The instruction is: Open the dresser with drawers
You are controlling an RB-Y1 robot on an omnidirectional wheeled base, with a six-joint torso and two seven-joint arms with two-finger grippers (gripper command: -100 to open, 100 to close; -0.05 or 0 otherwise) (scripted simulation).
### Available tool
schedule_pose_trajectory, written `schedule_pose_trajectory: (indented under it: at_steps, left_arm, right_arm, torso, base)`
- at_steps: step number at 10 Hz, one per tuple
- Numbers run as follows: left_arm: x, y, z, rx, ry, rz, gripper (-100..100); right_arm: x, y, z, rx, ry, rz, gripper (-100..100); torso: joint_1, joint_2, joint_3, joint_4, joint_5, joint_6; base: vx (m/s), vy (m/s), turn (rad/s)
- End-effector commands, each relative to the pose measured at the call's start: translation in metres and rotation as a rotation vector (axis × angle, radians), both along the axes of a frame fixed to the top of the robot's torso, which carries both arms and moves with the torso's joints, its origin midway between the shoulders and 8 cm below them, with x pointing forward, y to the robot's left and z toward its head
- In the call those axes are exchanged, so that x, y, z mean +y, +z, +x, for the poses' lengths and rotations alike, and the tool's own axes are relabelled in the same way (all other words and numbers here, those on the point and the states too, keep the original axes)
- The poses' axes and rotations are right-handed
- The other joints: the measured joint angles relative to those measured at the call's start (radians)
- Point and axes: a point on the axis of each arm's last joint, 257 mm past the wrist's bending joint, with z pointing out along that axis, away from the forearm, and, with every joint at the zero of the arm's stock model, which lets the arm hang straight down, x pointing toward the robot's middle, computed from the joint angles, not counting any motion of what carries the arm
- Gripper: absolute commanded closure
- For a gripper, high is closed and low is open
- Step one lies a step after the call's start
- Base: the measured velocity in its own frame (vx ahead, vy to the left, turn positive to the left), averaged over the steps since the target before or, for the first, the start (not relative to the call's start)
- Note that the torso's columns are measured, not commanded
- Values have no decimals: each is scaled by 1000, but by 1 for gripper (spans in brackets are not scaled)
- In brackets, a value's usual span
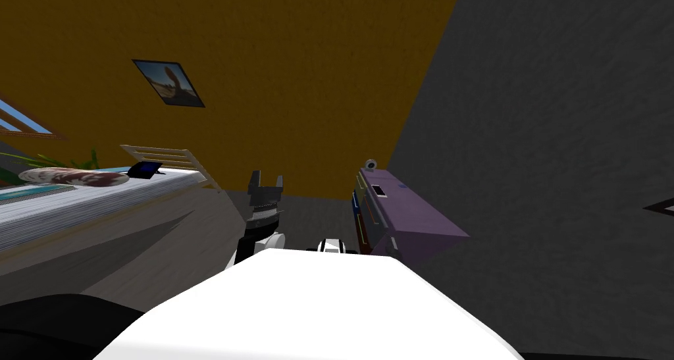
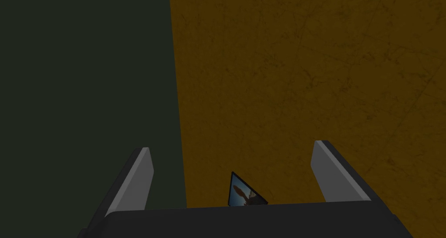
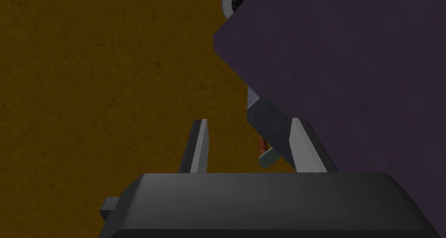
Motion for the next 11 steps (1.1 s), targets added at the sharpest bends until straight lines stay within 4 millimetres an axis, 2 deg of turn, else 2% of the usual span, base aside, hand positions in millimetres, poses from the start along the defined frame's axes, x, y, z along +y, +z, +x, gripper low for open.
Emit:
schedule_pose_trajectory:
  at_steps: [1,3,5,7,11]
  left_arm:
    - [0,0,0,0,0,0,0]
    - [0,0,0,0,0,0,0]
    - [0,0,0,0,0,0,0]
    - [0,0,0,0,0,0,0]
    - [0,0,0,0,0,0,0]
  right_arm:
    - [12,-17,3,35,38,84,-100]
    - [12,-17,3,34,38,85,-100]
    - [12,-17,3,34,38,85,-100]
    - [11,-23,-1,45,45,128,-100]
    - [9,-33,-7,60,59,212,-100]
  torso:
    - [1,-2,0,0,-1,-2]
    - [3,-2,0,1,-1,-4]
    - [3,4,1,4,5,1]
    - [4,20,7,8,15,15]
    - [-1,14,6,8,10,9]
  base:
    - [35,-3,33]
    - [12,7,-5]
    - [8,17,40]
    - [44,7,29]
    - [26,0,21]
